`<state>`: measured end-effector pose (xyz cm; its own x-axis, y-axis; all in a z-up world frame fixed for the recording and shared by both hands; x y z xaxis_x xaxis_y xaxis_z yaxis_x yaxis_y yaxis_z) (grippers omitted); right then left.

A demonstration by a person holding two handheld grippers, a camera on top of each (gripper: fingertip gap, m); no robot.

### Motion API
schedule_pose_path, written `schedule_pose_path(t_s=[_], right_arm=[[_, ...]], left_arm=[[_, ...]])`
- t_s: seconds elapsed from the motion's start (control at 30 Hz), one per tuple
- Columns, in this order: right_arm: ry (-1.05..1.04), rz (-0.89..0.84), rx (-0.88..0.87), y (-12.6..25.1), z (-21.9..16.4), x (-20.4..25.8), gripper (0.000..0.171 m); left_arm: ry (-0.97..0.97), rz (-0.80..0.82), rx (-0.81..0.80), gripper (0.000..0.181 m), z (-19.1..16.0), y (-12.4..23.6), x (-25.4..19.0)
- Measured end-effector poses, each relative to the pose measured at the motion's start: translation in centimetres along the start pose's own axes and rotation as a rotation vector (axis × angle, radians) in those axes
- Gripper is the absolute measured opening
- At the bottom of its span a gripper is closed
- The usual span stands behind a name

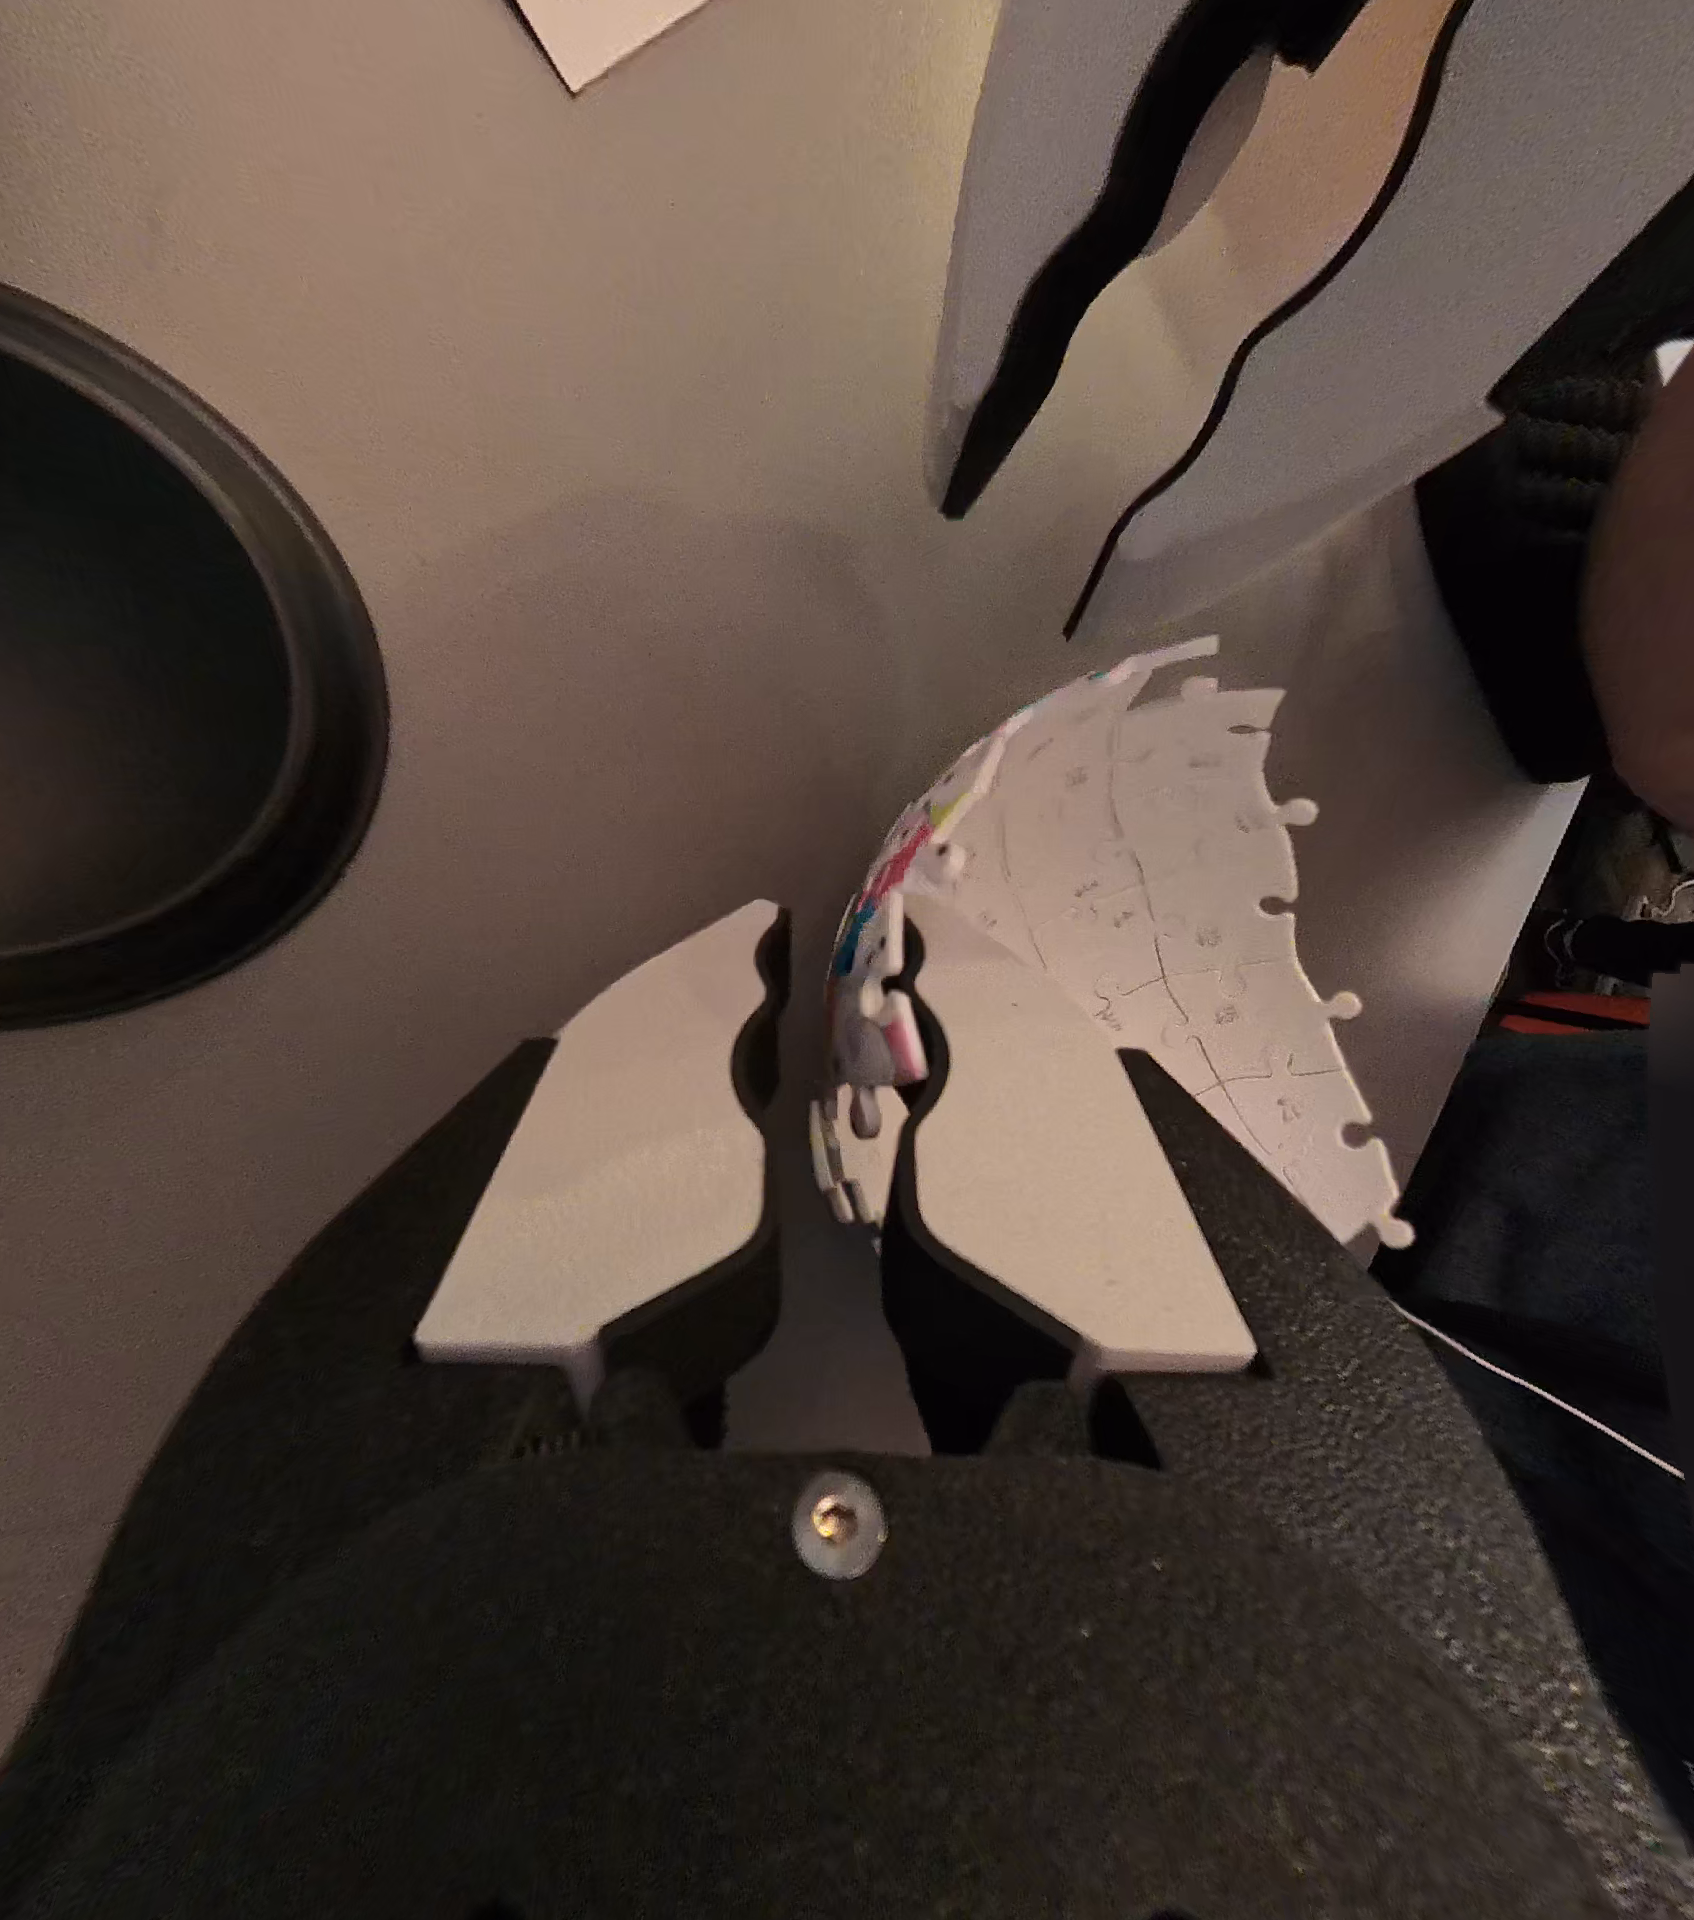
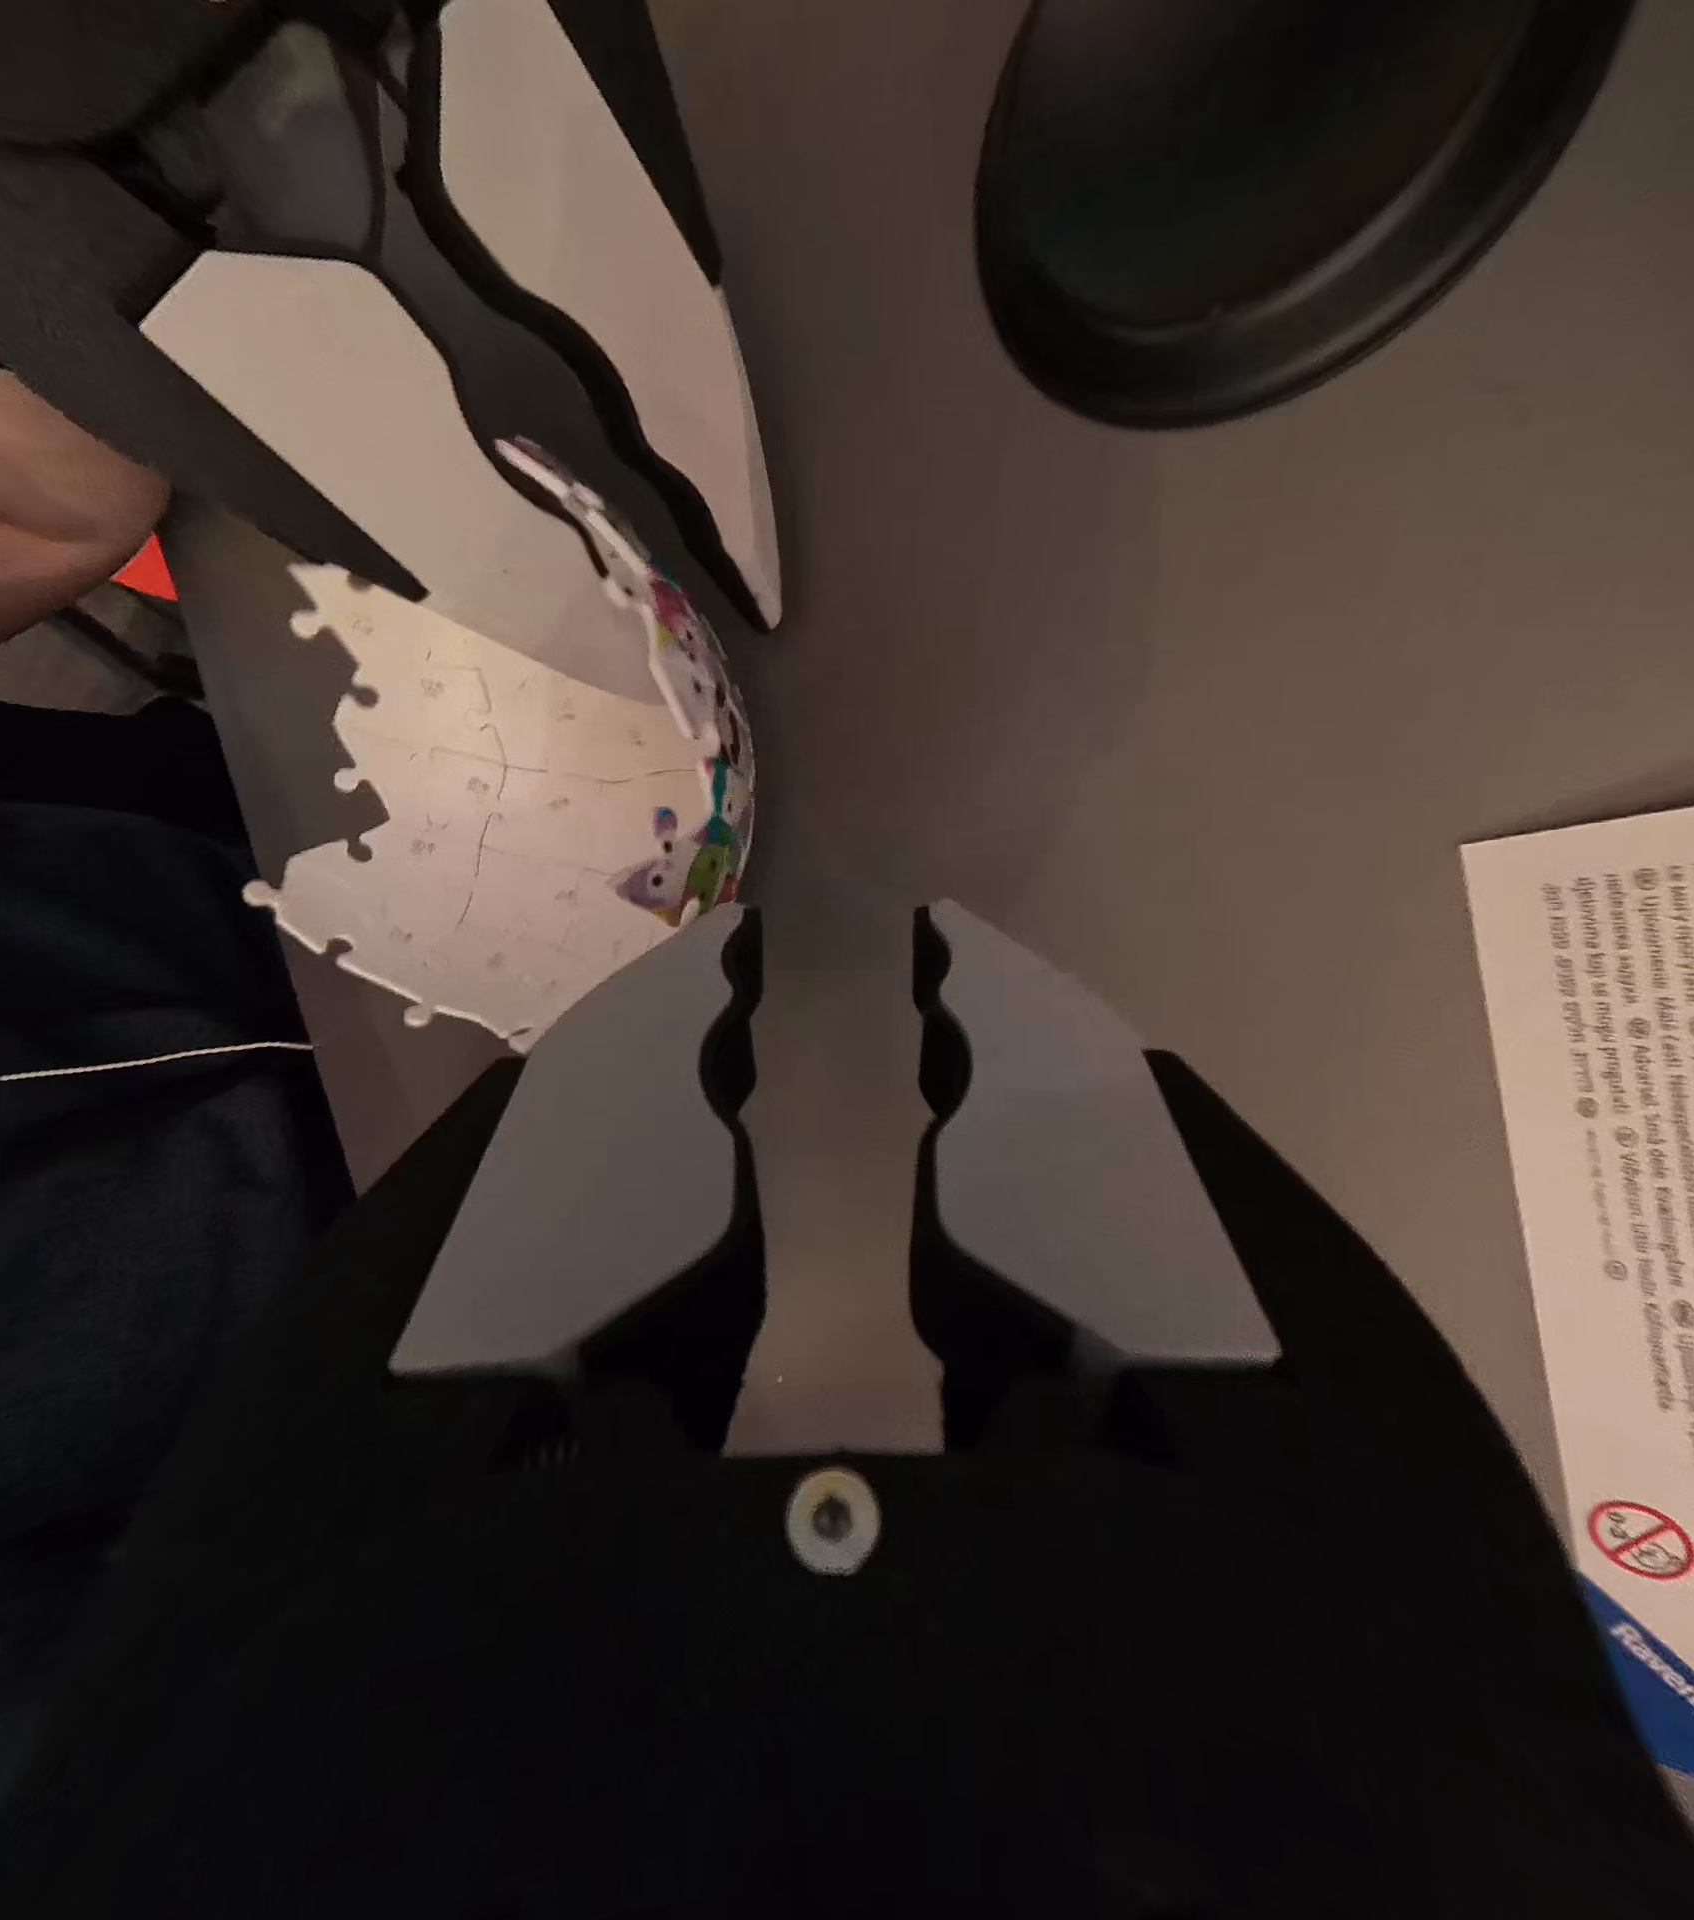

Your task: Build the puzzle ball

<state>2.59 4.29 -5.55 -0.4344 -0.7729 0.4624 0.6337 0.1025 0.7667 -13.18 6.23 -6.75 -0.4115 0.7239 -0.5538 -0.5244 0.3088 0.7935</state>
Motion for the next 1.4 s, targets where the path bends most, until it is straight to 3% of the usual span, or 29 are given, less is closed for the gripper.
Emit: schedule_pose_path(t_s=[0.27, 0.53, 0.67, 0.9, 1.1, 1.27, 1.4], right_arm=[[0.001, 0.018, 0.014, 0.4, -0.3, 0.3, 0.028], [-0.058, 0.106, 0.133, -1.0, -2.3, -0.8, 0.025], [-0.061, 0.164, 0.037, -0.8, -2.3, -0.7, 0.014], [-0.05, 0.234, -0.011, -1.4, -3.2, 1.8, 0.008], [-0.059, 0.26, -0.05, -2.2, -5.2, 3.0, 0.008], [-0.049, 0.306, -0.084, -2.9, -6.3, 4.0, 0.007], [-0.032, 0.328, -0.151, -3.2, -6.8, 4.8, 0.007]], left_arm=[[-0.006, 0.022, 0.017, 0.013, -0.1, -0.4, 0.3], [-0.044, 0.03, -0.067, 0.025, 0.3, 1.4, -0.9], [-0.114, 0.04, -0.153, 0.025, 0.3, 3.7, -2.9], [-0.243, 0.092, -0.19, 0.003, -2.2, 5.5, -8.4], [-0.307, 0.393, -0.225, 0.0, -5.4, 5.0, -11.4], [-0.278, 0.662, -0.286, 0.004, -5.4, 5.1, -10.6], [-0.173, 0.338, -0.328, 0.0, -7.3, 4.6, -12.1]])
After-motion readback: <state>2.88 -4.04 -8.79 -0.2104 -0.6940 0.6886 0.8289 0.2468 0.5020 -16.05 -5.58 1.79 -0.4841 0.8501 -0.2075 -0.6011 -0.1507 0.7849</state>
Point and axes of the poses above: each gripper's, where its closed fingertips meet, y back along the fingers, z out of its top, x = y × z across the jaws, the point moved 9 cm from there along y, back along the fingers, and after that the axes turned 11 degrees about y, right-handed, at the moved point
